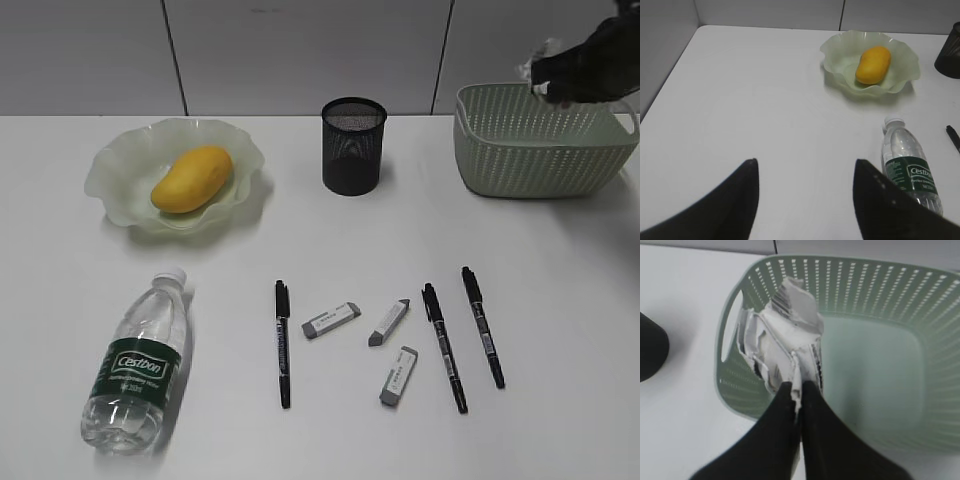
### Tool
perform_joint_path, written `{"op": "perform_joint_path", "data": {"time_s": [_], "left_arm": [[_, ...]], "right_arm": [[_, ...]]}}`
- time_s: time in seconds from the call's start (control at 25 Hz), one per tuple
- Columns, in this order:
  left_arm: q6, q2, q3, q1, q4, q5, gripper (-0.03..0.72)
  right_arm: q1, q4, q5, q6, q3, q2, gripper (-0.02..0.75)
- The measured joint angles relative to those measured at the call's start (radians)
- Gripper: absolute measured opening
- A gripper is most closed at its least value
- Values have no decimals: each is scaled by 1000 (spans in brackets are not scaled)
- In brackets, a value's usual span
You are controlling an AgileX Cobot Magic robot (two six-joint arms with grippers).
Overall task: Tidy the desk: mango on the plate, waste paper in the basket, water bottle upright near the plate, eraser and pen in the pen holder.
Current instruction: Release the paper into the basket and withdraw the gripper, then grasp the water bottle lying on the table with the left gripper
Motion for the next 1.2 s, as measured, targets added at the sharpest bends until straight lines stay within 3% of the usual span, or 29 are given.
{"op": "perform_joint_path", "data": {"time_s": [0.08, 0.24, 0.32, 0.52, 0.88, 1.2], "left_arm": [[0, 0, 0, 0, 0, 0, 445], [0, 0, 0, 0, 0, 0, 445], [0, 0, 0, 0, 0, 0, 445], [0, 0, 0, 0, 0, 0, 445], [0, 0, 0, 0, 0, 0, 445], [0, 0, 0, 0, -3, 0, 445]], "right_arm": [[0, -2, 61, 5, -86, 81, 147], [0, -36, 170, 34, -183, 136, 531], [0, -72, 200, 81, -190, 113, 596], [-1, -155, 340, 126, -134, -65, 540], [1, -320, 428, 229, 455, -744, 514], [1, -432, 727, 317, 719, -1268, 510]]}}
